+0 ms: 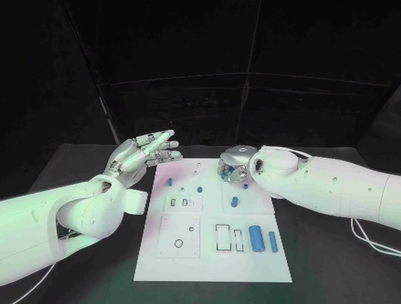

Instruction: Assemble the parts on the task board

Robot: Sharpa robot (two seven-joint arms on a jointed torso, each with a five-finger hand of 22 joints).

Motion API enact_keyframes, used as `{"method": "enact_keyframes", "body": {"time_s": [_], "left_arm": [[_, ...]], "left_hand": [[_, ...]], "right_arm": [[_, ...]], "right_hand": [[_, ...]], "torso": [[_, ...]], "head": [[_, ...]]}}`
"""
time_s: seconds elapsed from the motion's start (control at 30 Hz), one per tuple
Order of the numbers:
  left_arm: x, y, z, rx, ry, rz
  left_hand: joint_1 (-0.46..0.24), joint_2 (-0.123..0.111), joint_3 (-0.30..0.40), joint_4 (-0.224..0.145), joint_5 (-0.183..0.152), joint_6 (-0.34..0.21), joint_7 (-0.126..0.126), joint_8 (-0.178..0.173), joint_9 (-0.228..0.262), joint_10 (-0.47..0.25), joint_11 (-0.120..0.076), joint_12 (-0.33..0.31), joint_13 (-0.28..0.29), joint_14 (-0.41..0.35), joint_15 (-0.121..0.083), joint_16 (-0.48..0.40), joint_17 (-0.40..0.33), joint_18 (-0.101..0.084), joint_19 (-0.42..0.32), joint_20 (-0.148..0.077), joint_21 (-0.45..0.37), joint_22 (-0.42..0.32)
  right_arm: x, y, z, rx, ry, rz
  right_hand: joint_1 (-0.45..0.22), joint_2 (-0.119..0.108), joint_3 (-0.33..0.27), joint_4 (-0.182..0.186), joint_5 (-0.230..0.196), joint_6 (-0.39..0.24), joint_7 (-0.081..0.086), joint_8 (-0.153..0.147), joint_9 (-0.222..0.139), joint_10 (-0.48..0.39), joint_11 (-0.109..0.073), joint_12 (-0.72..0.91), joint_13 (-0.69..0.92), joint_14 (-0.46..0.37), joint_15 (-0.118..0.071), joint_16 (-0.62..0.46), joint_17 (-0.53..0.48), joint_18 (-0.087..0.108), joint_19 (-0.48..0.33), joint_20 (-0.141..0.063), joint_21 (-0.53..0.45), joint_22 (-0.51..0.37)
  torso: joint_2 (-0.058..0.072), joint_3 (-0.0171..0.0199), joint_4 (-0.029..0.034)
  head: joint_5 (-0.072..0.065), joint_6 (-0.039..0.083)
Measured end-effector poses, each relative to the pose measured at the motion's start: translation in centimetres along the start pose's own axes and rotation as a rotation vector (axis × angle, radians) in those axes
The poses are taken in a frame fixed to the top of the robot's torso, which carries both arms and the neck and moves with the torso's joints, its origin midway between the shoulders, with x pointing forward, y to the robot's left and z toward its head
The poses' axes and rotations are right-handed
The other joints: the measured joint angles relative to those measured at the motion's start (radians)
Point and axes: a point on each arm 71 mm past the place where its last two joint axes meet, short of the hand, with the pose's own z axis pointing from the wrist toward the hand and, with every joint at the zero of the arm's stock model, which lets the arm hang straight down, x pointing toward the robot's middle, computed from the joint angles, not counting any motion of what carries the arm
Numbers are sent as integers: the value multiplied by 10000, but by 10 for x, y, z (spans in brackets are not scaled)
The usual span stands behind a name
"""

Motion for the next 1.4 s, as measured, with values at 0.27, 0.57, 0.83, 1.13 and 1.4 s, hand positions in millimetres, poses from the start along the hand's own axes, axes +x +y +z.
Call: {"method": "enact_keyframes", "body": {"time_s": [0.27,0.57,0.83,1.13,1.4], "left_arm": [[0,0,1,-30,-3,5],[-1,0,0,-57,-23,15],[-3,0,0,-67,-59,34],[-4,0,0,-91,-88,52],[-4,1,1,-107,-89,57]], "left_hand": [[0,0,0,0,0,0,0,0,1,0,0,0,0,0,0,0,0,0,0,0,0,-10],[0,0,0,0,0,-56,-16,-59,1,0,0,0,0,0,0,0,0,-1,0,0,0,-9],[0,0,0,0,0,-55,-17,-59,1,0,0,-23,1,0,0,-42,0,-1,0,0,0,-19],[0,0,0,0,0,-54,-17,-59,2,0,0,-42,1,0,0,-47,0,-1,0,0,0,-20],[0,0,0,0,0,-54,-17,-59,2,0,0,-42,1,0,0,-47,0,-1,-1,0,0,-19]], "right_arm": [[0,0,0,-22,-6,16],[0,0,-5,-81,-605,151],[-9,5,-3,-58,-1521,472],[-15,12,10,121,-2061,824],[-19,19,19,133,-2307,1014]], "right_hand": [[-18,-18,476,27,-132,258,-1,6,28,292,1,-63,-6,0,0,110,93,-1,0,0,103,49],[95,-17,1089,-16,-555,506,45,67,59,588,-16,-136,5,0,0,273,274,0,-34,-34,308,150],[148,-40,1200,-41,-560,507,46,67,57,587,-16,-155,2,0,0,276,274,0,-34,-34,349,182],[147,-41,1268,25,-619,506,46,65,52,587,-16,-186,-8,0,0,275,285,0,-58,-11,388,204],[153,-142,1339,41,-638,470,82,25,40,586,-15,-193,-8,0,0,275,284,-1,-73,5,428,215]], "torso": [[6,0,-10],[-1,-7,-17],[-6,-19,6],[45,-30,58],[156,-66,151]], "head": [[7,-48],[6,-42],[43,57],[101,144],[49,170]]}}
